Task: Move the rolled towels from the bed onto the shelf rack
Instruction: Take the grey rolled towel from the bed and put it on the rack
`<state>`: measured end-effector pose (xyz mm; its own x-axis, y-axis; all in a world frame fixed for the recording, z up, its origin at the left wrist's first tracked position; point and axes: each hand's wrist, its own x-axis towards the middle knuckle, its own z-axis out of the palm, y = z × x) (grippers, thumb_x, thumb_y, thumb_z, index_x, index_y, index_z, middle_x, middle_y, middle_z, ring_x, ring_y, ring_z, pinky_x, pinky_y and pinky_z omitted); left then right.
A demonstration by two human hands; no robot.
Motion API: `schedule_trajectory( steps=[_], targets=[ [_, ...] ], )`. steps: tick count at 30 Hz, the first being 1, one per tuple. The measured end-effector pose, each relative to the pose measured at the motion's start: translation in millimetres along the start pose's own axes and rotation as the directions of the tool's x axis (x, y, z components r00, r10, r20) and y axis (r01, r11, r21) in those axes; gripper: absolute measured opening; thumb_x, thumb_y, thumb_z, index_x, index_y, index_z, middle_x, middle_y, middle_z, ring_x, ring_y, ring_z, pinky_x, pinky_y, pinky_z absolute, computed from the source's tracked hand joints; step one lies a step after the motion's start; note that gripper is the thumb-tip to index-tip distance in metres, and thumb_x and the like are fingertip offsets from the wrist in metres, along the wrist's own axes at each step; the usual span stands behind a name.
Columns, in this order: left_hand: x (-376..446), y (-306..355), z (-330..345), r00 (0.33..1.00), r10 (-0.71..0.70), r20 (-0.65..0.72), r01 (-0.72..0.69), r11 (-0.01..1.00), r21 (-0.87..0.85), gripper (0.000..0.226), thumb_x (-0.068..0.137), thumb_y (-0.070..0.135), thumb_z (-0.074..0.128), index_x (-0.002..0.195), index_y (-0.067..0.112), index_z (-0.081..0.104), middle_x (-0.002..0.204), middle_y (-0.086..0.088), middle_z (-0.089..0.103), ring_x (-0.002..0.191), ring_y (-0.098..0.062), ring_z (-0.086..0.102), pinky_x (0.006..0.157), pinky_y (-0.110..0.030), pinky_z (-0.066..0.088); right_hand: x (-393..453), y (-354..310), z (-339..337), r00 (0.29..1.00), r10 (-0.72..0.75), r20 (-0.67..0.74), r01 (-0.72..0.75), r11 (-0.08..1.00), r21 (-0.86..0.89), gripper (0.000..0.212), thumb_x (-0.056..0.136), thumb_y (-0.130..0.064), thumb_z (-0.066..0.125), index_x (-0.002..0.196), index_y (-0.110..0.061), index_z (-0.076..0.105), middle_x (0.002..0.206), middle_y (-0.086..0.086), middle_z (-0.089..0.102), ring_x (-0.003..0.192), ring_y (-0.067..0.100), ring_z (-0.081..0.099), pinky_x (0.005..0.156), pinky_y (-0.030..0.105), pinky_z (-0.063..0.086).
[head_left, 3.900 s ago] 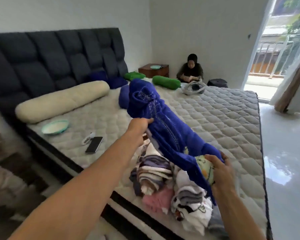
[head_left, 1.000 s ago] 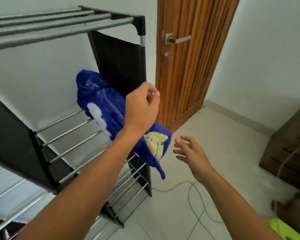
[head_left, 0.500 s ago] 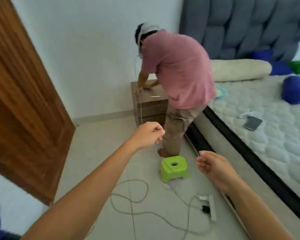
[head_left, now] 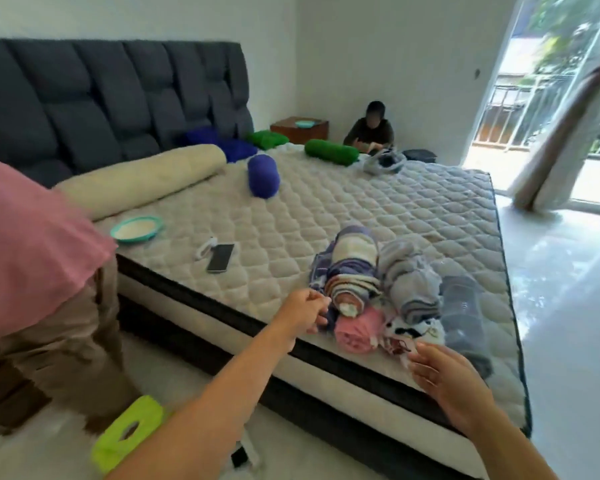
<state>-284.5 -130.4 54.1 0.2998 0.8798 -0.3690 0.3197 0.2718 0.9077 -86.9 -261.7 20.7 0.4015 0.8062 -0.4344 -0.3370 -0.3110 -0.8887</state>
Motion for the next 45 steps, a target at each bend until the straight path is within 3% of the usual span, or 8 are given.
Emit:
schedule_trajectory(
  steps=[8, 15, 20, 24, 29, 37, 42, 45],
  targets=[
    [106.6, 13.9, 123.1, 0.917, -0.306, 0.255, 0.364, 0.903, -0.226, 0.027, 0.094, 0.027, 0.057, 0.112, 0.008, 0.055, 0.107, -0.007, 0.051, 0.084, -0.02, 0.054, 0.079, -0.04, 0.047, 79.2, -36.6, -57.2, 0.983, -0.034, -0.181, 0.022, 0.997, -0.068, 0.007, 0.093, -0.007, 0.053, 0.09, -0.008, 0.059, 0.078, 0.013, 0.062, 0.067, 0.021, 0.057, 0.06, 0.029, 0.044],
    [177.6, 23.5, 140.8, 0.827, -0.479, 0.292, 0.557, 0.765, -0.322, 0.048, 0.093, 0.028, 0.057, 0.137, 0.012, 0.044, 0.146, -0.01, 0.039, 0.134, -0.027, 0.04, 0.098, -0.053, 0.041, 179.5, -76.3, -53.3, 0.975, -0.093, -0.203, 0.063, 0.987, -0.148, 0.008, 0.092, -0.007, 0.053, 0.095, -0.005, 0.06, 0.079, 0.011, 0.061, 0.068, 0.02, 0.056, 0.062, 0.027, 0.046],
    [213.6, 24.0, 138.9, 0.724, -0.575, 0.382, 0.685, 0.664, -0.299, 0.047, 0.092, 0.033, 0.058, 0.132, 0.012, 0.045, 0.134, -0.012, 0.041, 0.137, -0.029, 0.036, 0.104, -0.062, 0.036, 254.7, -98.8, -50.1, 0.972, -0.148, -0.185, 0.099, 0.963, -0.251, 0.003, 0.089, -0.01, 0.059, 0.089, -0.011, 0.061, 0.081, 0.009, 0.062, 0.07, 0.017, 0.058, 0.061, 0.027, 0.047],
    [234.3, 24.5, 142.7, 0.718, -0.614, 0.329, 0.696, 0.654, -0.298, 0.043, 0.09, 0.039, 0.059, 0.127, 0.02, 0.049, 0.145, -0.008, 0.037, 0.136, -0.029, 0.035, 0.101, -0.067, 0.035, 334.1, -119.1, -54.1, 0.968, -0.188, -0.166, 0.118, 0.925, -0.362, 0.016, 0.087, -0.014, 0.06, 0.1, -0.005, 0.061, 0.083, 0.012, 0.062, 0.074, 0.021, 0.058, 0.069, 0.04, 0.052],
    [241.6, 25.5, 165.5, 0.715, -0.637, 0.288, 0.697, 0.619, -0.362, 0.047, 0.088, 0.045, 0.059, 0.125, 0.017, 0.05, 0.114, -0.004, 0.053, 0.115, -0.027, 0.046, 0.105, -0.068, 0.031, 413.4, -133.2, -52.0, 0.98, -0.179, -0.091, 0.096, 0.814, -0.573, 0.026, 0.085, -0.026, 0.06, 0.107, -0.01, 0.059, 0.098, 0.01, 0.065, 0.091, 0.027, 0.06, 0.09, 0.048, 0.05],
    [259.9, -4.6, 220.2, 0.647, -0.704, 0.293, 0.752, 0.528, -0.393, 0.124, 0.026, 0.068, 0.085, 0.138, 0.027, 0.05, 0.141, -0.008, 0.052, 0.129, -0.039, 0.048, 0.107, -0.065, 0.032, 475.3, -149.0, -55.7, 0.98, 0.055, 0.191, 0.076, 0.784, -0.616, 0.06, 0.088, -0.043, 0.058, 0.136, -0.008, 0.046, 0.133, 0.014, 0.052, 0.122, 0.032, 0.049, 0.104, 0.047, 0.042],
    [250.6, 14.2, 229.7, 0.692, -0.691, 0.209, 0.689, 0.545, -0.478, 0.087, 0.056, 0.06, 0.081, 0.127, 0.015, 0.06, 0.124, -0.014, 0.067, 0.115, -0.033, 0.063, 0.105, -0.052, 0.045, 492.3, -145.3, -52.2, 0.928, 0.194, 0.318, 0.055, 0.773, -0.632, 0.057, 0.083, -0.047, 0.063, 0.126, -0.01, 0.055, 0.129, 0.014, 0.057, 0.116, 0.029, 0.055, 0.102, 0.046, 0.045],
    [251.7, 12.5, 232.2, 0.715, -0.688, 0.125, 0.638, 0.569, -0.519, 0.096, 0.039, 0.061, 0.086, 0.122, 0.017, 0.064, 0.125, -0.01, 0.067, 0.117, -0.03, 0.062, 0.112, -0.049, 0.037, 494.0, -143.2, -51.4, 0.935, 0.172, 0.309, 0.091, 0.729, -0.679, 0.052, 0.084, -0.05, 0.06, 0.114, -0.007, 0.061, 0.118, 0.017, 0.062, 0.107, 0.03, 0.059, 0.099, 0.045, 0.047]
  ],
)
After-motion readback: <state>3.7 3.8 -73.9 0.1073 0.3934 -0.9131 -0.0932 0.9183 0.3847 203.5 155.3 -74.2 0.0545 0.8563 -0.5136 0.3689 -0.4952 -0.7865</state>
